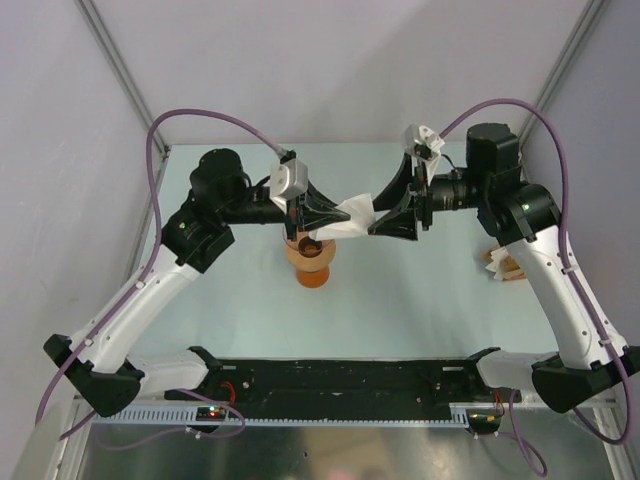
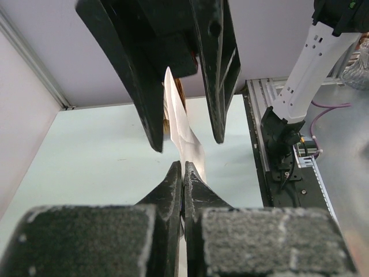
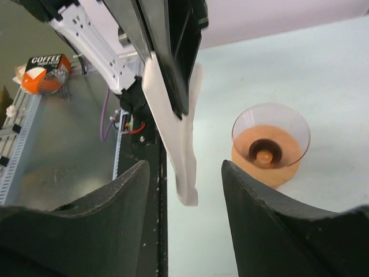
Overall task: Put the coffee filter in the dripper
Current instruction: Place the coffee filter in the coffee dripper.
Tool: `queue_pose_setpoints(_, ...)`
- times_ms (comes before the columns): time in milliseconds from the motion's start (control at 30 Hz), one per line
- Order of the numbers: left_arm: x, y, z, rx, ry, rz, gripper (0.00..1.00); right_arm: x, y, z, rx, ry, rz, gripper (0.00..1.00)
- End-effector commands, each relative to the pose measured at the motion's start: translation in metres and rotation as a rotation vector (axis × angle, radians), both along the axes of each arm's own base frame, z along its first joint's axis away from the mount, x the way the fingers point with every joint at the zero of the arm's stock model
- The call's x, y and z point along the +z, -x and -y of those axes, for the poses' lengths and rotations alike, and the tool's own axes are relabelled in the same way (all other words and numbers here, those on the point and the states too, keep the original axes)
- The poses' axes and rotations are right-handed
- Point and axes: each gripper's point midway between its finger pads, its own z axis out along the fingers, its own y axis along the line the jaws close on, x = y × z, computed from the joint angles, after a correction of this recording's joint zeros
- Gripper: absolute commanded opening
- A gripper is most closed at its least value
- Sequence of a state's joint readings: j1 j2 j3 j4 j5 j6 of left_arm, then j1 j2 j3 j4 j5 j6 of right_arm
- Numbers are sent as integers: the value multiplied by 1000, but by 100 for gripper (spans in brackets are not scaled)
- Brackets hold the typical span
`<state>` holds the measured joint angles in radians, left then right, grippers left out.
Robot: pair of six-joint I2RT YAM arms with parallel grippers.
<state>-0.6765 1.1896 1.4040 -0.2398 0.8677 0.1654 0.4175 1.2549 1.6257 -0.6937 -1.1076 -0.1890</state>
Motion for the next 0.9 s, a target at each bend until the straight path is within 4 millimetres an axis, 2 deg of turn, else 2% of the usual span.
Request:
queue_pose_setpoints(0,26,6,-3,-13,44,34,0,-26,9,1,37,70,34,55)
queue_pose_setpoints(200,28,5,-3,-15,46,33,0,-42,6,-4,55,119,50,40)
queue_pose_setpoints(333,28,4,-2,-10,46,32,0,-43,6,-5,66,123,57,8)
queue_pose_setpoints(367,28,4,-2,-9,46,31,0,-42,6,-5,68,120,58,4)
queue_pose_setpoints(467,28,3,-2,1,46,23,1,-40,8,-5,74,107,56,1)
queue_pose_setpoints(500,29,3,-3,6,47,18,4,-39,8,-4,75,101,52,0)
queue_pose_setpoints(567,32,0,-6,35,55,5,37,-36,8,-3,77,85,40,0)
queue_pose_setpoints(700,49,-17,-29,136,95,-27,85,-27,3,-1,62,34,-11,0)
queue_pose_setpoints(767,54,-24,-45,188,124,-65,96,-18,0,0,46,-5,-30,0)
queue_pose_setpoints(800,62,-25,-55,211,162,-55,98,-12,-4,0,38,-31,-23,0)
queue_pose_setpoints(833,60,-32,-64,244,200,-94,99,-7,-5,0,26,-52,-47,0)
queue_pose_setpoints(867,71,-34,-74,270,266,-78,99,1,-9,-1,17,-84,-36,0)
